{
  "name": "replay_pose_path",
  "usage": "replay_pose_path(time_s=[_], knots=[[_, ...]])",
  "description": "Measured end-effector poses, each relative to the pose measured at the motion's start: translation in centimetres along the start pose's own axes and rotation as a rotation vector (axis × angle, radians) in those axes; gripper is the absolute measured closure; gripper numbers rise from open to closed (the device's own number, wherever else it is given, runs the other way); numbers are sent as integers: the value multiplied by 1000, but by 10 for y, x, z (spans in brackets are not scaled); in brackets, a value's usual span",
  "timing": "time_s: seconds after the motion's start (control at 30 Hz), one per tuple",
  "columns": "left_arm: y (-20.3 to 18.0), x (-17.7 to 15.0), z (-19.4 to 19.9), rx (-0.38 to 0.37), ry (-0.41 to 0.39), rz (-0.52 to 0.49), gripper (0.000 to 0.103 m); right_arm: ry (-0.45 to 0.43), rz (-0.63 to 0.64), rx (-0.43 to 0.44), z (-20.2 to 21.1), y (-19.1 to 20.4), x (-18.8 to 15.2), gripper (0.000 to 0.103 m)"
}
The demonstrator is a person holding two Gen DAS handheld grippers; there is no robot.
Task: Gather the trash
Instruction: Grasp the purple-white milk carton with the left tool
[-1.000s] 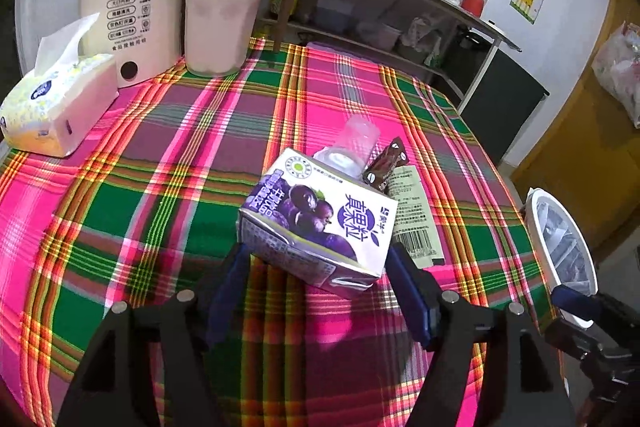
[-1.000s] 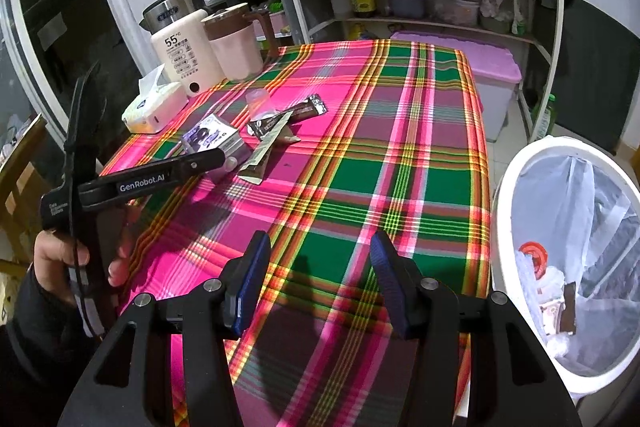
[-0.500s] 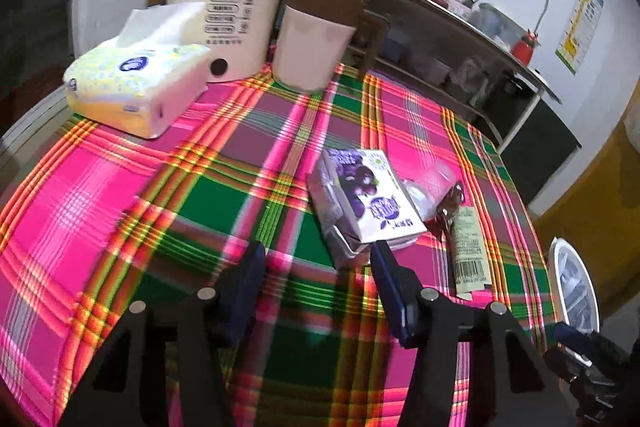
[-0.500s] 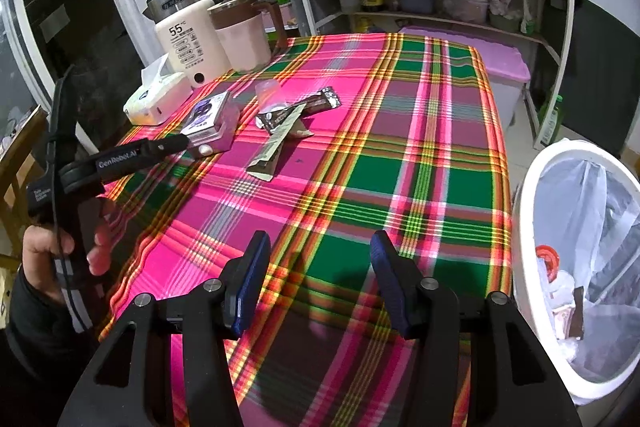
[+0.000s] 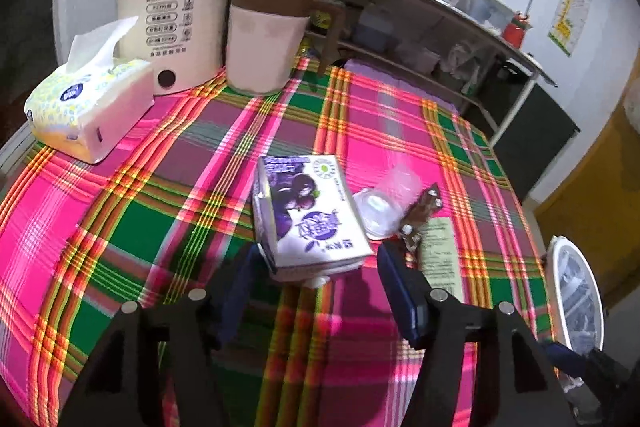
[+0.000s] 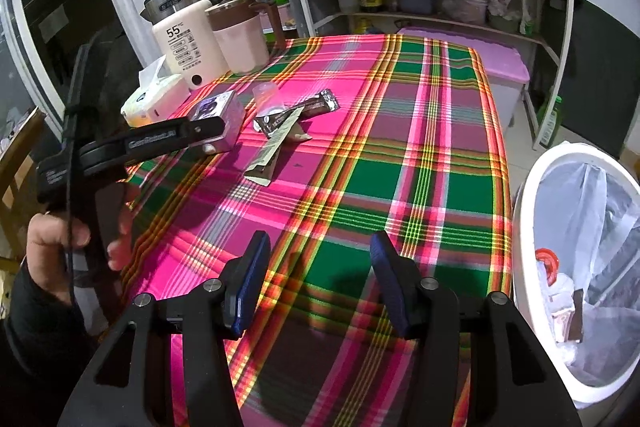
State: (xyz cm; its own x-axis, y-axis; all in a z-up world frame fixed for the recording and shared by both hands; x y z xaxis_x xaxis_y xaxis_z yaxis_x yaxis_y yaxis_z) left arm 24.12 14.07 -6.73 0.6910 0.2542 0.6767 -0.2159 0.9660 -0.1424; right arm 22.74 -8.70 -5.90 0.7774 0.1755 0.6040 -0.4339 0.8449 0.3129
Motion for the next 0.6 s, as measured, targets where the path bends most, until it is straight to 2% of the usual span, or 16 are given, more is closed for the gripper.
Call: replay_pose_path(time_s=[0.07, 0.2, 0.4, 0.6], knots=[[4, -2, -5, 19, 19, 12, 44, 2, -2, 0, -2, 1, 2, 50], [11, -8, -1, 19, 14, 30, 44, 2, 2, -1, -5, 6, 7, 50], [17, -22, 12, -8, 6, 27, 45, 13, 8, -15, -20, 17, 22, 50], [22, -35, 24, -53, 10, 17, 45, 43, -36, 10, -50, 27, 40, 50]])
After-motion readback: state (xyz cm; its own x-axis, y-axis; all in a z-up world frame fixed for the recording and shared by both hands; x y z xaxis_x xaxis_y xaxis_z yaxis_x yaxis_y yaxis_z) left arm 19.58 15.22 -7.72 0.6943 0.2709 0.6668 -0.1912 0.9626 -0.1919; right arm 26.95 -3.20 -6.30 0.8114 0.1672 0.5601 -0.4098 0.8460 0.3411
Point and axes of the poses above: each gripper's, at about its wrist camera, not at the fingertips, and z roughly against the way its jaws point, y to its left, x to its top, the point moved 3 cm from there along -z, roughly the way its jaws point, and after that the axes turned 9 degrees about -z, right-handed, at the moved point
